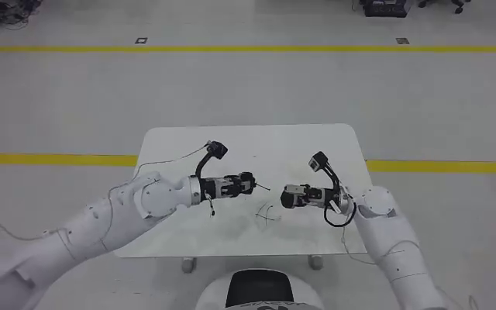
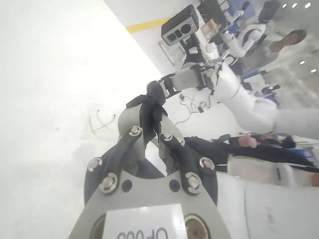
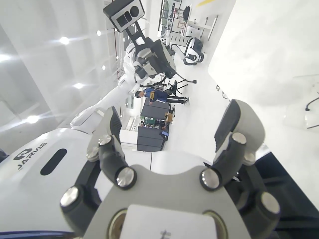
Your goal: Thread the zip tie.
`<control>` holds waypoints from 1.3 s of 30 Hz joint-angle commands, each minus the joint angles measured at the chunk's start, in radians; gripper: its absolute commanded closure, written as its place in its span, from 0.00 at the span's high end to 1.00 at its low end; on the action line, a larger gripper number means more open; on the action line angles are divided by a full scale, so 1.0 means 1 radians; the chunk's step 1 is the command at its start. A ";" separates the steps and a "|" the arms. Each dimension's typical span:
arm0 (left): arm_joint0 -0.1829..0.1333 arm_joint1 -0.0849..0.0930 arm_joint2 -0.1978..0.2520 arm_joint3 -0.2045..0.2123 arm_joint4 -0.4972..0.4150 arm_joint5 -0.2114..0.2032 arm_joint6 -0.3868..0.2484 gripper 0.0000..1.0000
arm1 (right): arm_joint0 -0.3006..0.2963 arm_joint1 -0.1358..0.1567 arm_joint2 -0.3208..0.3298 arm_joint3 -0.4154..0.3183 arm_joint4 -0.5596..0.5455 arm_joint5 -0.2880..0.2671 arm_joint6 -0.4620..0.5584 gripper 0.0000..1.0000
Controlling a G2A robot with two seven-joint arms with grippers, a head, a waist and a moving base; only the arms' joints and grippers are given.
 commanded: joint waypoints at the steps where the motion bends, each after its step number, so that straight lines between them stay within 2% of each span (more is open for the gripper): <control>1: 0.015 -0.007 -0.019 0.009 -0.071 0.000 -0.041 0.00 | 0.004 -0.004 0.015 0.008 0.002 0.000 0.025 1.00; 6: 0.055 -0.025 -0.076 0.039 -0.187 0.000 -0.133 0.00 | 0.015 -0.018 0.017 0.020 0.018 0.000 0.047 1.00; 7: 0.059 -0.030 -0.093 0.042 -0.173 0.000 -0.145 0.00 | 0.016 -0.021 0.005 0.027 0.034 0.000 0.047 1.00; 8: 0.054 -0.033 -0.107 0.037 -0.104 0.000 -0.135 0.00 | 0.018 -0.021 0.004 0.037 0.039 0.000 0.047 1.00; 14: 0.054 -0.033 -0.107 0.037 -0.104 0.000 -0.135 0.00 | 0.018 -0.021 0.004 0.037 0.039 0.000 0.047 1.00; 16: 0.063 -0.036 -0.109 0.040 -0.100 0.011 -0.126 0.00 | 0.014 -0.022 -0.008 0.022 0.054 0.000 0.047 1.00; 19: 0.086 -0.044 -0.117 0.062 -0.202 0.000 -0.141 0.00 | 0.025 -0.021 -0.017 0.039 0.078 0.000 0.047 1.00; 22: 0.101 -0.054 -0.132 0.078 -0.308 0.000 -0.188 0.00 | 0.038 -0.019 -0.039 0.059 0.130 0.000 0.047 1.00; 25: 0.113 -0.064 -0.153 0.093 -0.378 0.000 -0.237 0.00 | 0.054 -0.017 -0.053 0.082 0.147 0.000 0.047 1.00; 26: 0.116 -0.067 -0.160 0.099 -0.389 0.000 -0.250 0.00 | 0.058 -0.017 -0.057 0.089 0.151 0.000 0.047 0.87; 27: 0.119 -0.069 -0.167 0.103 -0.393 0.000 -0.260 0.00 | 0.063 -0.017 -0.060 0.094 0.154 0.000 0.047 0.82; 30: 0.130 -0.078 -0.186 0.115 -0.394 0.000 -0.278 0.00 | 0.073 -0.017 -0.068 0.105 0.165 0.000 0.047 0.50; 33: 0.143 -0.087 -0.204 0.123 -0.406 0.000 -0.295 0.00 | 0.078 -0.017 -0.074 0.109 0.165 0.000 0.047 0.44; 39: 0.161 -0.106 -0.229 0.142 -0.404 0.000 -0.323 0.00 | 0.080 -0.017 -0.080 0.108 0.156 0.000 0.047 0.38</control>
